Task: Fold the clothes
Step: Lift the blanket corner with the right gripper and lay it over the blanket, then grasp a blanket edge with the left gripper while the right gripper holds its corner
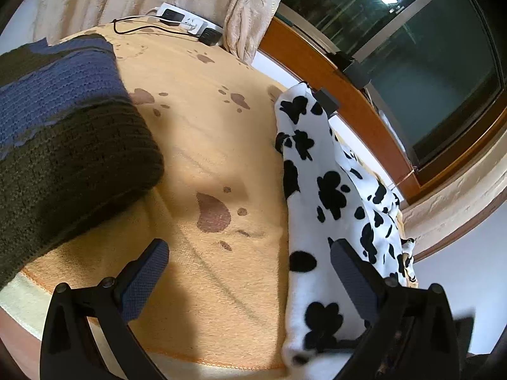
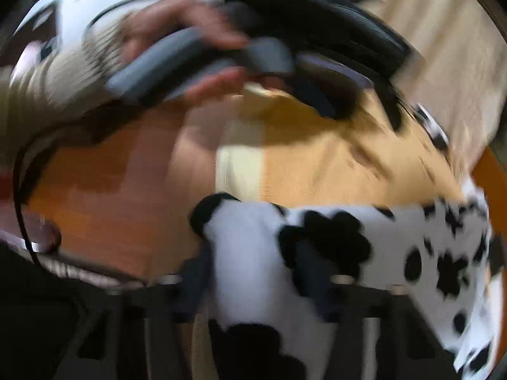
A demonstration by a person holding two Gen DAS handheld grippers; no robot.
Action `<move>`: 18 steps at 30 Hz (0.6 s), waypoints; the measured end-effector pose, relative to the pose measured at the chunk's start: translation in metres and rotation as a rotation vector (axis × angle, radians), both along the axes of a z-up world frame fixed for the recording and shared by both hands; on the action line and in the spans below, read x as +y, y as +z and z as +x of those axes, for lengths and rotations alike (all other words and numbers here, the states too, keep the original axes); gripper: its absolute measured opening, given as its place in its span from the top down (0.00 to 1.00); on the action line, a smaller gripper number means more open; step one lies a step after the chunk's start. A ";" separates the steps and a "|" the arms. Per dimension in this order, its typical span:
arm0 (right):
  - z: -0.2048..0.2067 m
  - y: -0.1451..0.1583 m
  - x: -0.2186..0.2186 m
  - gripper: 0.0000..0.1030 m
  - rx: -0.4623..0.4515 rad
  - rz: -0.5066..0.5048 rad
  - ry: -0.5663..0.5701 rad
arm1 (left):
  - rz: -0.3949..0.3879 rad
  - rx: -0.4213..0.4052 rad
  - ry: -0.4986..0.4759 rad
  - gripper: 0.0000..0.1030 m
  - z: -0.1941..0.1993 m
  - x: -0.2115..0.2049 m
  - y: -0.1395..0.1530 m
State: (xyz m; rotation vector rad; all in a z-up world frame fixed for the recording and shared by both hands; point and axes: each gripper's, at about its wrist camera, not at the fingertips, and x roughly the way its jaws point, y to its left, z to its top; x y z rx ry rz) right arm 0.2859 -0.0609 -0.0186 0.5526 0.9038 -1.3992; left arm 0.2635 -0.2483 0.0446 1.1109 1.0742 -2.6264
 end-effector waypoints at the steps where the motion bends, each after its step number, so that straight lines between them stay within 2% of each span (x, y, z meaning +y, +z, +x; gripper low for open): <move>1: -0.012 0.006 0.004 0.76 -0.048 -0.021 -0.042 | 0.003 -0.002 -0.002 0.01 -0.001 0.000 -0.001; 5: -0.065 0.044 0.042 0.80 -0.148 -0.180 -0.270 | 0.018 -0.009 -0.028 0.01 -0.011 0.004 -0.004; 9: -0.125 0.083 0.117 0.80 -0.113 -0.360 -0.581 | 0.009 -0.010 -0.075 0.01 -0.026 0.014 -0.002; 11: -0.154 0.094 0.156 0.80 -0.145 -0.415 -0.716 | 0.006 -0.013 -0.104 0.01 -0.037 0.020 -0.001; 13: -0.170 0.097 0.188 0.80 -0.133 -0.445 -0.827 | 0.004 -0.021 -0.127 0.01 -0.047 0.025 0.000; 18: -0.194 0.094 0.239 0.80 -0.122 -0.455 -0.971 | 0.016 -0.059 -0.197 0.01 -0.078 0.054 -0.009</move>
